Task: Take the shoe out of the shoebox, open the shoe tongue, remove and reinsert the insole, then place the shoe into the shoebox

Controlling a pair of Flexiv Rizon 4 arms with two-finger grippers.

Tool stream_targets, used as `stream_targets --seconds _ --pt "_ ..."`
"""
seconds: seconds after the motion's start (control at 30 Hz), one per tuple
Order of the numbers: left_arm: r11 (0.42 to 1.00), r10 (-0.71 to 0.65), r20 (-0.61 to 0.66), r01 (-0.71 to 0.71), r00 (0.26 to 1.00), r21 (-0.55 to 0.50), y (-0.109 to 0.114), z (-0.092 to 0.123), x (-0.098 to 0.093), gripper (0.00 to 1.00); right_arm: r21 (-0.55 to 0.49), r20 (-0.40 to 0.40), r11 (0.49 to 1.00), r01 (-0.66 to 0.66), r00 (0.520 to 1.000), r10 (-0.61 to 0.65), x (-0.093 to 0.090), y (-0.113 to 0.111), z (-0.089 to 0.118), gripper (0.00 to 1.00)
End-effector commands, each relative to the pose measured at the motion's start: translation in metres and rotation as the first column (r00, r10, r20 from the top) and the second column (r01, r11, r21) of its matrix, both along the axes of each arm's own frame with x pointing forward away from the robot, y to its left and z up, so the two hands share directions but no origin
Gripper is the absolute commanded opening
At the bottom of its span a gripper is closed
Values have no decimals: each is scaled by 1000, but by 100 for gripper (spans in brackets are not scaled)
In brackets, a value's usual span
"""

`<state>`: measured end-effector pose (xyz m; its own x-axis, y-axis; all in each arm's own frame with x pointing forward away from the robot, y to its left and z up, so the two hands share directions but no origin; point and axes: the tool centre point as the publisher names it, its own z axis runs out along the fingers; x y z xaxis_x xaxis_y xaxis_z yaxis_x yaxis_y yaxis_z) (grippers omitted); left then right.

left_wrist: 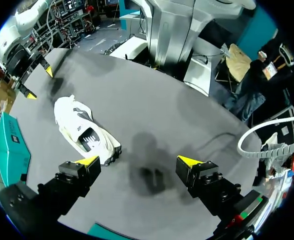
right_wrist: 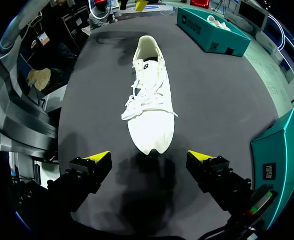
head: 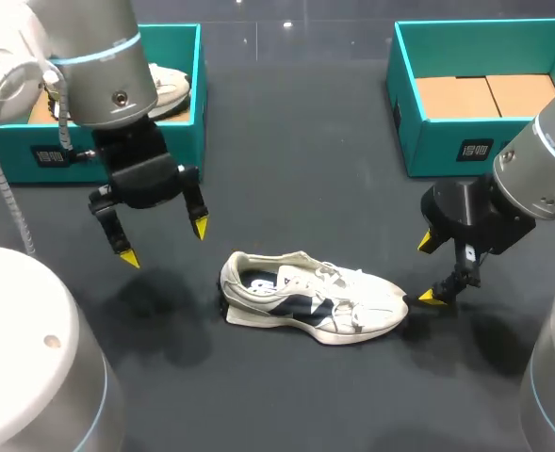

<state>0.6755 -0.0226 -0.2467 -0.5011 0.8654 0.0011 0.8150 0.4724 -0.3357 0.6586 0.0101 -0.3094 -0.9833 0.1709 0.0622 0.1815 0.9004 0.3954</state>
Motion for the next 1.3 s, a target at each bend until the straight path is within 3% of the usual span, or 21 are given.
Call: stream_targets --seconds 0.03,0.17,0.33,0.43,0.8,1.0,1.3 --pt "995 87 41 -85 995 -43 3 -3 -2 100 -1 3 1000 1 1000 -1 -2 0 -1 100" --pt "956 268 -71 -274 961 -102 6 -14 1 100 -1 3 1000 1 1000 -1 -2 0 -1 100" --pt "898 374 -222 -411 901 -157 9 -24 1 100 -1 3 1000 1 1000 -1 -2 0 -1 100" --pt "778 480 -474 -608 738 -158 18 -28 11 100 -1 3 1000 1 1000 -1 -2 0 -1 100" --pt "778 480 -474 -608 738 -158 18 -28 11 100 -1 3 1000 1 1000 -1 -2 0 -1 100" --pt "699 486 -531 -673 694 -241 11 -68 2 100 -1 3 1000 1 1000 -1 -2 0 -1 100" --pt "597 428 -636 -729 643 -335 15 -98 3 100 -1 3 1000 1 1000 -1 -2 0 -1 100"
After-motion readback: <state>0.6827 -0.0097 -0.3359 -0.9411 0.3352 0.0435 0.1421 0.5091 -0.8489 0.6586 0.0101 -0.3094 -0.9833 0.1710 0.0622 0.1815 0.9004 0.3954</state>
